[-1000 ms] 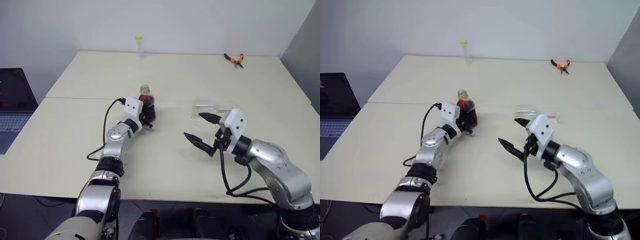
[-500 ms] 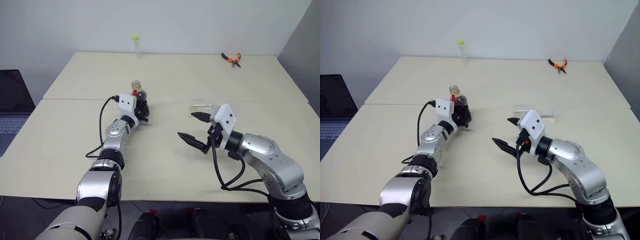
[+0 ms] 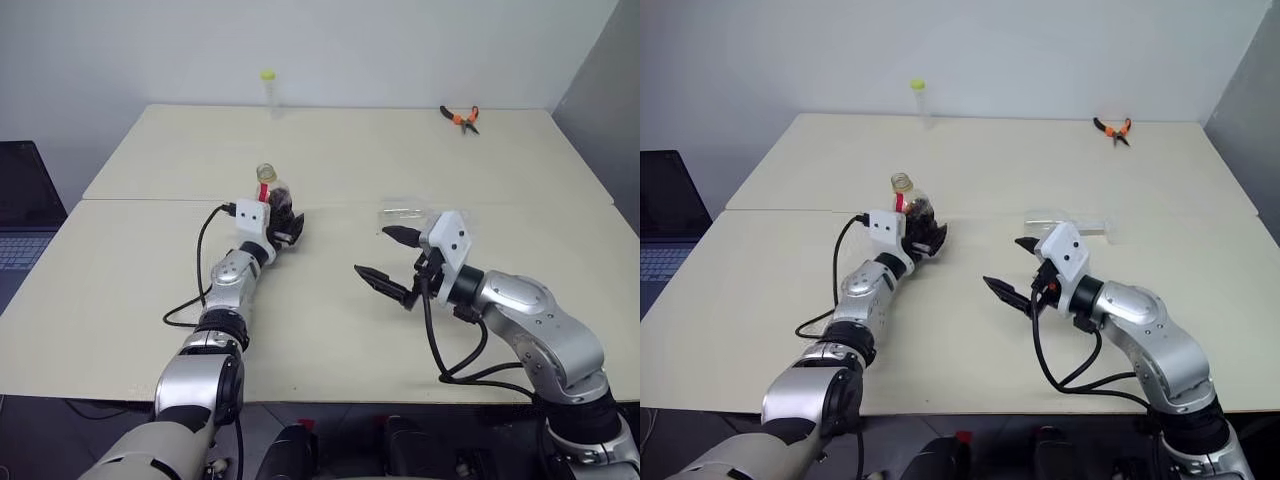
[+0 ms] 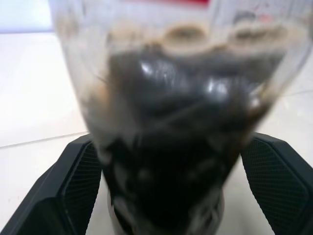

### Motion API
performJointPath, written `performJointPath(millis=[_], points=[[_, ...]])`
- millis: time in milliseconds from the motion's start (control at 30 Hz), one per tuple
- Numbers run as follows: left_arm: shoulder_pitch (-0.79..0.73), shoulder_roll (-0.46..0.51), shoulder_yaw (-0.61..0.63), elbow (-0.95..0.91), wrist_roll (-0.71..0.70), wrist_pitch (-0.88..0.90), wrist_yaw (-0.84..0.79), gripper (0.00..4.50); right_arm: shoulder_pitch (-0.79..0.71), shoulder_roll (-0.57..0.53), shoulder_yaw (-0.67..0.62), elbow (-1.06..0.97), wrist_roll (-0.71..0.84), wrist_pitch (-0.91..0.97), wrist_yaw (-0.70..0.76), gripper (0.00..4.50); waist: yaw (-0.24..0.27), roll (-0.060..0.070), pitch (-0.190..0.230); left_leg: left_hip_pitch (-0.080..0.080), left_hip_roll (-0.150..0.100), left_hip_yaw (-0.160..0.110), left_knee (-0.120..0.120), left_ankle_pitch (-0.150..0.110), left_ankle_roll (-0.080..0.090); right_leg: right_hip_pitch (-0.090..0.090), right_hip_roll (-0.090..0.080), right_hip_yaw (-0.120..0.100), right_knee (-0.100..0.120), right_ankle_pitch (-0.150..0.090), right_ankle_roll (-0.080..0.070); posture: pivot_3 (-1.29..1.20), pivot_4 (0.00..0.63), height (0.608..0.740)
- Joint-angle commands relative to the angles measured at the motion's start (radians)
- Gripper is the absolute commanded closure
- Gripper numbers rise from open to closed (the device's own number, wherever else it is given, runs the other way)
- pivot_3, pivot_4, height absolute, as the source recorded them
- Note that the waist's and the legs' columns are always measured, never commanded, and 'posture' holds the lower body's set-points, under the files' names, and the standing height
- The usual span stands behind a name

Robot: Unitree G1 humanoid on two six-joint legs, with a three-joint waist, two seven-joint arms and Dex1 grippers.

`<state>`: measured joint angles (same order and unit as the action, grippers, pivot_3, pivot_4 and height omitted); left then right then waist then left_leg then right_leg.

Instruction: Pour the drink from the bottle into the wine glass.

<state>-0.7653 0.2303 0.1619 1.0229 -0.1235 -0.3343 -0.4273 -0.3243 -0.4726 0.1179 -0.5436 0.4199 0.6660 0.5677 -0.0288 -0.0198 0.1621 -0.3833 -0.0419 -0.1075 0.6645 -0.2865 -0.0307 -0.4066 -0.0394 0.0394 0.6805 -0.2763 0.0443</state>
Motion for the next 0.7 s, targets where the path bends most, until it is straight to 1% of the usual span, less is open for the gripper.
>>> performJointPath(millis=[33, 200, 333, 467, 533, 633, 700], points=[[0.065, 0.003, -0.005, -0.164, -0.007, -0.016, 0.003, 0.10, 0.014, -0.011, -0.028, -0.045, 0.020, 0.000, 0.005, 0.00, -0.001, 0.000, 0.000, 0.000, 0.000, 0.000, 0.000, 0.000, 0.000, 0.000, 0.000, 0.000, 0.000, 0.000, 0.000, 0.00, 0.150, 0.740], [0.192, -0.003, -0.004, -0.366, -0.016, 0.065, 0.032, 0.10, 0.051, -0.025, -0.038, -0.066, 0.025, 0.001, 0.007, 0.00, 0.000, 0.000, 0.000, 0.000, 0.000, 0.000, 0.000, 0.000, 0.000, 0.000, -0.001, 0.000, 0.000, 0.000, 0.000, 0.00, 0.150, 0.740], [0.318, -0.010, -0.010, -0.553, -0.019, 0.153, 0.055, 0.10, 0.113, -0.052, -0.066, -0.102, 0.029, 0.006, 0.002, 0.00, 0.000, 0.000, 0.000, 0.000, 0.000, 0.000, 0.000, 0.000, 0.000, 0.000, -0.001, 0.000, 0.000, 0.000, 0.000, 0.00, 0.150, 0.740], [0.444, -0.007, -0.035, -0.742, -0.036, 0.242, 0.032, 0.10, 0.181, -0.083, -0.087, -0.130, 0.006, -0.004, -0.013, 0.00, 0.001, 0.000, 0.000, 0.000, 0.000, 0.000, 0.000, -0.001, 0.001, 0.001, -0.001, 0.001, 0.000, 0.000, 0.000, 0.00, 0.150, 0.740], [0.509, 0.002, -0.045, -0.852, -0.061, 0.286, 0.009, 0.10, 0.213, -0.100, -0.092, -0.134, -0.038, -0.026, -0.034, 0.00, 0.001, 0.000, 0.000, 0.001, 0.001, 0.000, 0.000, -0.001, 0.002, 0.001, -0.001, 0.000, 0.000, 0.000, 0.000, 0.00, 0.150, 0.740], [0.591, 0.028, -0.086, -0.989, -0.053, 0.330, -0.027, 0.10, 0.238, -0.108, -0.092, -0.130, -0.094, -0.047, -0.071, 0.00, 0.001, 0.001, -0.001, 0.001, 0.001, 0.000, 0.000, -0.002, 0.002, 0.001, -0.001, 0.001, 0.000, 0.000, 0.000, 0.00, 0.150, 0.740], [0.617, 0.045, -0.125, -1.061, -0.058, 0.356, -0.067, 0.10, 0.242, -0.125, -0.076, -0.108, -0.179, -0.084, -0.108, 0.00, 0.002, 0.001, -0.001, 0.001, 0.001, 0.001, 0.000, -0.002, 0.002, 0.001, -0.001, 0.001, 0.000, 0.000, 0.000, 0.00, 0.150, 0.740]])
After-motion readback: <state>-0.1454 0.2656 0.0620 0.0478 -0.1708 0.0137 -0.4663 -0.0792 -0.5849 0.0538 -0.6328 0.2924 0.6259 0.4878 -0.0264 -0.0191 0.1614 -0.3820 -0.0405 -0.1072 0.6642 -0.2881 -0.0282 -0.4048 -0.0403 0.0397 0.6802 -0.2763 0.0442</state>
